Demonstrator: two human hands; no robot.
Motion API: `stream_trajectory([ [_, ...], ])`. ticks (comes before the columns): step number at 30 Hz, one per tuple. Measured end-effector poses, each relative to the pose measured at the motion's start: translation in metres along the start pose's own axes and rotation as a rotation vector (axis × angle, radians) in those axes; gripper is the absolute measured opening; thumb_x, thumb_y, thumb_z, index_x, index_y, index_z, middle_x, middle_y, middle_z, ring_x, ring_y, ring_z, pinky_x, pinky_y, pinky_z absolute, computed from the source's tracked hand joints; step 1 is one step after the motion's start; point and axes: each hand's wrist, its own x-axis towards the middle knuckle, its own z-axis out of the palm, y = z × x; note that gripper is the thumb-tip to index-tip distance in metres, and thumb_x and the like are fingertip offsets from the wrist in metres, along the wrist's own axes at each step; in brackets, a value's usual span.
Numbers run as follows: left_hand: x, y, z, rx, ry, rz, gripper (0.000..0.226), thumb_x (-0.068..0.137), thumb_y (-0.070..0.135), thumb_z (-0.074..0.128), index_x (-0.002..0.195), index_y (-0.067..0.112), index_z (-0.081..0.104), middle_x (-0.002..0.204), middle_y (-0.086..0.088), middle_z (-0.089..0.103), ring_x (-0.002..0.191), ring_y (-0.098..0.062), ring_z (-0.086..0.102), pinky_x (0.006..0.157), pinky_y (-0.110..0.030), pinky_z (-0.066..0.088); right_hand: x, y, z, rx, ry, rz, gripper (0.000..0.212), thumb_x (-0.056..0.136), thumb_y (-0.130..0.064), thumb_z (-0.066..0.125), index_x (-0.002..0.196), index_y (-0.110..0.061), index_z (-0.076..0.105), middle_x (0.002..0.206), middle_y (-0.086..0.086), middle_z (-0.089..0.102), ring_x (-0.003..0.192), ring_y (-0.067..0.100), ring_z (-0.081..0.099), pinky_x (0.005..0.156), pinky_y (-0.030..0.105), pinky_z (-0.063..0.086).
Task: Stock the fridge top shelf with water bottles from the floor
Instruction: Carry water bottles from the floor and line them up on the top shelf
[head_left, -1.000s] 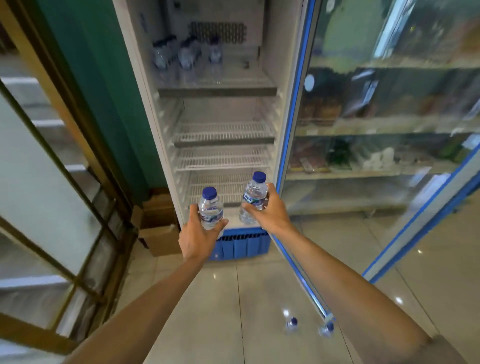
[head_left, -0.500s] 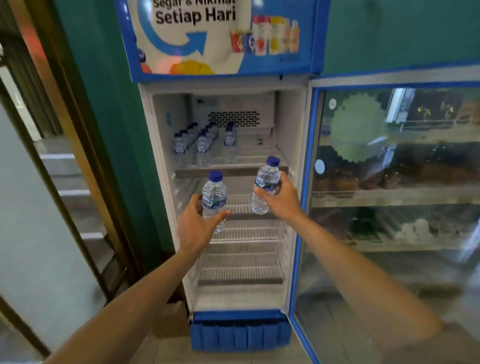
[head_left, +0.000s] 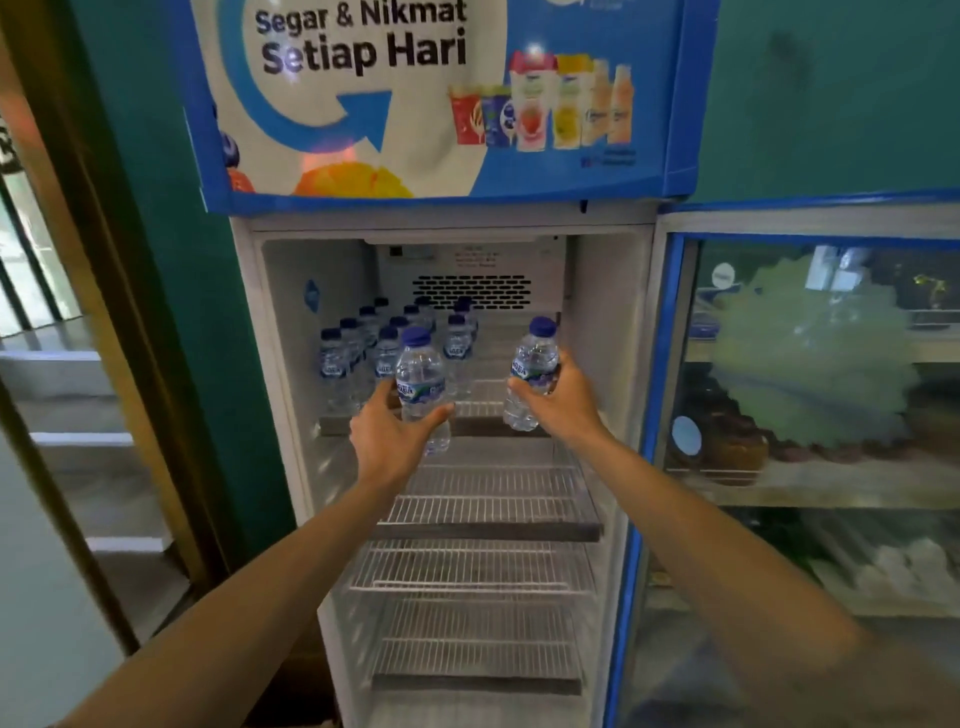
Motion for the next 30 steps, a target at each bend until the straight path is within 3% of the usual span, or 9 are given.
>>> stream_trajectory([
  [4,0.051,-0.016,0.03,0.031,-0.048,0.049,0.064,0.07,0.048,0.081,0.118,0.012,0.058,0.103,0.004,0.066,0.094,-0.014,0.062,0.08,-0.029,0.051,0.052,0.024,0.018,0.039,0.05,0.047,0.054,0.082,-0.021,0.079,0.128,-0.02,0.05,0.112,-0.003,0.067,0.1,0.012,0.065,0.088,0.027,0.052],
  [8,0.09,-0.033,0.061,0.006,-0.122,0.108,0.05,0.075,0.041,0.079,0.113,0.016,0.058,0.103,0.006,0.067,0.092,-0.011,0.064,0.078,-0.024,0.051,0.1,0.043,0.033,-0.003,0.052,0.073,0.049,0.082,-0.021,0.078,0.123,-0.023,0.051,0.104,-0.009,0.066,0.094,0.009,0.065,0.072,0.017,0.048],
  [13,0.118,-0.059,0.096,-0.01,-0.195,0.078,0.065,0.068,0.053,0.072,0.122,0.023,0.052,0.108,0.005,0.065,0.098,-0.016,0.064,0.085,-0.037,0.056,0.136,0.074,0.047,-0.039,0.085,0.14,0.044,0.081,-0.023,0.078,0.116,-0.029,0.05,0.102,-0.011,0.063,0.092,0.008,0.063,0.08,0.022,0.046],
  [16,0.131,-0.068,0.111,-0.036,-0.184,0.058,0.055,0.067,0.052,0.071,0.112,0.026,0.055,0.103,0.005,0.066,0.097,-0.016,0.065,0.084,-0.04,0.056,0.155,0.089,0.055,-0.065,0.099,0.151,0.045,0.081,-0.02,0.078,0.119,-0.021,0.054,0.1,-0.01,0.063,0.093,0.012,0.064,0.079,0.022,0.047],
  [18,0.141,-0.072,0.118,-0.04,-0.185,0.048,0.04,0.071,0.037,0.077,0.104,0.024,0.057,0.096,0.007,0.068,0.086,-0.006,0.066,0.077,-0.032,0.058,0.166,0.099,0.061,-0.07,0.071,0.161,0.047,0.082,-0.02,0.078,0.123,-0.02,0.053,0.103,-0.01,0.063,0.095,0.011,0.063,0.082,0.021,0.046],
  [21,0.148,-0.08,0.128,-0.01,-0.199,0.071,0.035,0.076,0.023,0.08,0.1,0.02,0.056,0.088,0.01,0.066,0.068,0.01,0.061,0.059,-0.007,0.049,0.178,0.115,0.068,-0.091,0.021,0.161,0.054,0.081,-0.024,0.077,0.129,-0.022,0.052,0.112,-0.006,0.066,0.1,0.012,0.064,0.088,0.025,0.049],
  [24,0.151,-0.087,0.135,0.031,-0.179,0.1,0.045,0.073,0.033,0.083,0.108,0.02,0.057,0.09,0.01,0.066,0.07,0.009,0.06,0.061,-0.005,0.046,0.186,0.128,0.071,-0.104,0.002,0.156,0.053,0.081,-0.024,0.077,0.128,-0.02,0.053,0.111,-0.005,0.066,0.1,0.013,0.064,0.087,0.026,0.049],
  [27,0.153,-0.095,0.144,0.067,-0.125,0.083,0.057,0.069,0.053,0.08,0.11,0.022,0.057,0.095,0.008,0.07,0.078,-0.005,0.065,0.068,-0.022,0.056,0.192,0.136,0.071,-0.105,-0.023,0.144,0.048,0.082,-0.024,0.077,0.124,-0.022,0.053,0.106,-0.008,0.065,0.096,0.011,0.064,0.086,0.025,0.049],
  [30,0.15,-0.095,0.147,0.137,-0.06,0.067,0.063,0.065,0.062,0.077,0.103,0.019,0.053,0.084,0.006,0.065,0.069,-0.011,0.061,0.056,-0.025,0.048,0.198,0.143,0.073,-0.087,-0.016,0.135,0.046,0.081,-0.025,0.077,0.12,-0.027,0.052,0.103,-0.012,0.065,0.096,0.01,0.064,0.087,0.026,0.05],
])
